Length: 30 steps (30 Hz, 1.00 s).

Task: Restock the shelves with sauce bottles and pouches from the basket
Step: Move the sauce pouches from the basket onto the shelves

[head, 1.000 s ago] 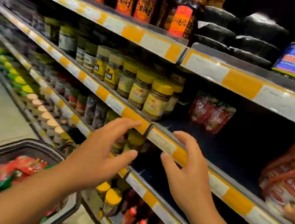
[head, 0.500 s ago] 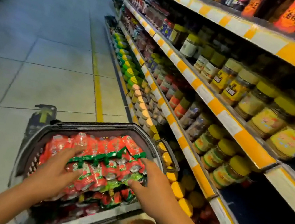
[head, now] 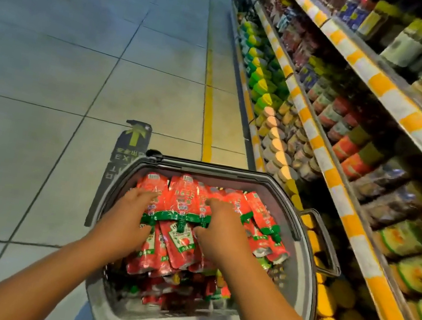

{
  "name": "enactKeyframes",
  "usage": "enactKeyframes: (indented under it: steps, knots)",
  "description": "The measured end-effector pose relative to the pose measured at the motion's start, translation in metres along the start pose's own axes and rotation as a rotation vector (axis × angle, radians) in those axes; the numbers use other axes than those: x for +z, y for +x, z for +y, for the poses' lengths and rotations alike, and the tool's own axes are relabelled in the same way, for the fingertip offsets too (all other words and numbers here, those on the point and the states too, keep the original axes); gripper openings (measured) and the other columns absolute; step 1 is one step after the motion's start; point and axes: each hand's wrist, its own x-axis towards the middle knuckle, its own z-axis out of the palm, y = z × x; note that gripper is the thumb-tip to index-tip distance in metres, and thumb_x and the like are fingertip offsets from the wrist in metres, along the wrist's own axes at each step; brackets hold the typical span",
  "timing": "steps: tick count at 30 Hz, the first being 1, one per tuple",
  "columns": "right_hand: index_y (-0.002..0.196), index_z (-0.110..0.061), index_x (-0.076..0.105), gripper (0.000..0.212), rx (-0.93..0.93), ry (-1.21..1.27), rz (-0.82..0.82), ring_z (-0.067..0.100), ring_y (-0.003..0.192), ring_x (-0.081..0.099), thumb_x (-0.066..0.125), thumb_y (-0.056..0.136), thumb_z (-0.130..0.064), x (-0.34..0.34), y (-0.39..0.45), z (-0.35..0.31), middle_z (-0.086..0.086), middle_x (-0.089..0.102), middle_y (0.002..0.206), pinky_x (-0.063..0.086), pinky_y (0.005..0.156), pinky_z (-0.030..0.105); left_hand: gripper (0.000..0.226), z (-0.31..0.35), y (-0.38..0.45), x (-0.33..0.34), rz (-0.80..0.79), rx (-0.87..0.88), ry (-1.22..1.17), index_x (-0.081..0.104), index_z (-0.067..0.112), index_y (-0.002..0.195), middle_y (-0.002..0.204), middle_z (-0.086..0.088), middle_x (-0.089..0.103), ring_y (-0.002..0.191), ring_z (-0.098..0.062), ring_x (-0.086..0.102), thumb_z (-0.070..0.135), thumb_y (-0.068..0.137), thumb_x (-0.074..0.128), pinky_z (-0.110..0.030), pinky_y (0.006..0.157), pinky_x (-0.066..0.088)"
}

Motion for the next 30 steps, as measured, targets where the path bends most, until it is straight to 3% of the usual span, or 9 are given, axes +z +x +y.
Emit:
enactKeyframes:
  steps: [3,6,10,14,18,25,30]
  knots:
    - [0.147,-0.023,0.043,0.063,-0.069,-0.119,0.013,0.031,0.130,0.048,0.073,0.091,-0.024,0.023,0.008,-0.012,0.004,0.047,0.144,0.051,0.100,0.047,0.080,-0.003,0.006,0.008,-0.021,-0.025,0.012,0.036,0.028,0.157,0.157,0.004,0.031,0.137,-0.018,0.047,0.026,0.088,0.076,-0.032,0.109,0.045]
    - [0.158,-0.029,0.027,0.081,-0.110,-0.185,-0.018,0.034,0.142,0.036,0.072,0.091,-0.042,0.043,0.011,-0.018,0.002,0.032,0.160,0.043,0.110,0.052,0.083,-0.006,0.010,0.011,-0.012,-0.033,-0.029,0.036,0.031,0.157,0.156,0.008,0.024,0.135,-0.017,0.048,0.030,0.085,0.078,-0.033,0.105,0.051]
    - [0.160,-0.030,0.021,0.085,-0.149,-0.307,0.014,0.039,0.146,0.028,0.067,0.092,-0.053,0.057,0.014,-0.019,0.001,0.019,0.168,0.036,0.113,0.055,0.093,-0.011,0.006,0.019,-0.016,-0.013,-0.006,0.031,0.036,0.158,0.157,0.015,0.015,0.138,-0.018,0.045,0.042,0.081,0.083,-0.036,0.108,0.049]
    - [0.157,-0.027,0.024,0.086,-0.155,-0.343,0.059,0.038,0.140,0.036,0.071,0.089,-0.055,0.063,0.015,-0.018,0.003,0.028,0.164,0.039,0.108,0.055,0.088,-0.008,0.006,0.024,0.075,0.012,0.077,0.037,0.031,0.156,0.152,0.010,0.026,0.134,-0.019,0.049,0.047,0.083,0.082,-0.035,0.105,0.051]
    - [0.151,-0.026,0.032,0.080,-0.137,-0.331,0.107,0.035,0.129,0.046,0.077,0.088,-0.046,0.063,0.015,-0.024,0.001,0.045,0.151,0.045,0.097,0.049,0.084,-0.008,0.007,0.029,0.108,0.042,0.144,0.039,0.028,0.155,0.148,0.006,0.035,0.132,-0.019,0.049,0.047,0.085,0.081,-0.034,0.104,0.050]
    - [0.150,-0.020,0.032,0.070,-0.141,-0.265,0.088,0.036,0.111,0.060,0.070,0.091,-0.013,0.060,0.005,-0.030,0.008,0.047,0.147,0.054,0.080,0.046,0.083,-0.013,-0.005,0.027,0.073,0.131,0.135,0.037,0.025,0.159,0.154,0.005,0.037,0.137,-0.019,0.045,0.044,0.086,0.074,-0.033,0.109,0.044]
    - [0.152,-0.019,0.032,0.075,-0.157,-0.185,0.070,0.036,0.111,0.061,0.070,0.088,-0.003,0.053,0.000,-0.029,0.010,0.050,0.137,0.057,0.083,0.048,0.075,-0.012,-0.020,0.023,0.099,0.116,0.034,0.041,0.030,0.157,0.160,0.011,0.036,0.144,-0.013,0.040,0.036,0.088,0.069,-0.035,0.115,0.041]
